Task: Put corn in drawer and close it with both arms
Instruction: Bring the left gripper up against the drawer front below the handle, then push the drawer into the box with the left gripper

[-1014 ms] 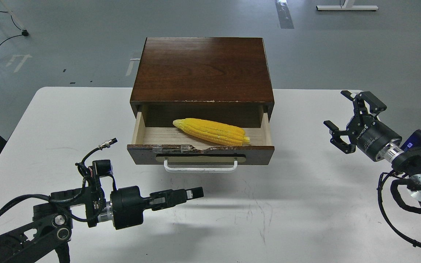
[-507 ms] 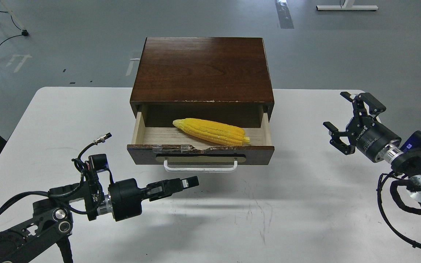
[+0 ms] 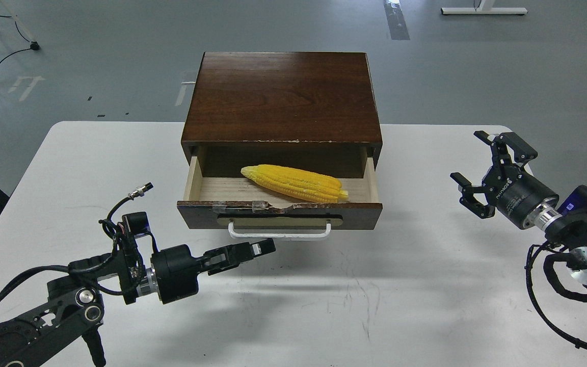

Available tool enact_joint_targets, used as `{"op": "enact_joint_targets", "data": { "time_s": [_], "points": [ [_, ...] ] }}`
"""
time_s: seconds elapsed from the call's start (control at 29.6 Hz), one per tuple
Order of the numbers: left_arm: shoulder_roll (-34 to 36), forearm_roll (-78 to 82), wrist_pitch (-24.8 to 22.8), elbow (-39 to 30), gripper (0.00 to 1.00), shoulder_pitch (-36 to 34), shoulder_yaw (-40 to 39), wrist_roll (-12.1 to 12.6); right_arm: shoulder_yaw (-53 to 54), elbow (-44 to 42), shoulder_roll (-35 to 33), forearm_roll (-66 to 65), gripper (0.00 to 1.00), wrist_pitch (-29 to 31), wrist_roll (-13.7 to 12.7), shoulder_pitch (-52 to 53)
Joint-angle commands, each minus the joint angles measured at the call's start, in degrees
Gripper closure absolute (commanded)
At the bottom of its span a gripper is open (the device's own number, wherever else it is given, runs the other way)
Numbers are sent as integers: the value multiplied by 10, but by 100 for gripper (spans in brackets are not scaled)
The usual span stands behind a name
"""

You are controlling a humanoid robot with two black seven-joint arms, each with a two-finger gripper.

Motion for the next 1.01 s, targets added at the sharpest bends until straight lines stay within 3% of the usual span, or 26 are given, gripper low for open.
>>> {"op": "enact_joint_targets", "data": {
  "time_s": [0.0, 0.98],
  "points": [
    [-2, 0, 0, 1, 100, 0, -4, 0, 0, 0, 1, 0, 0, 0, 0, -4],
    [-17, -1, -1, 53, 100, -16, -26, 0, 0, 2, 0, 0, 0, 0, 0, -18]
  ]
}}
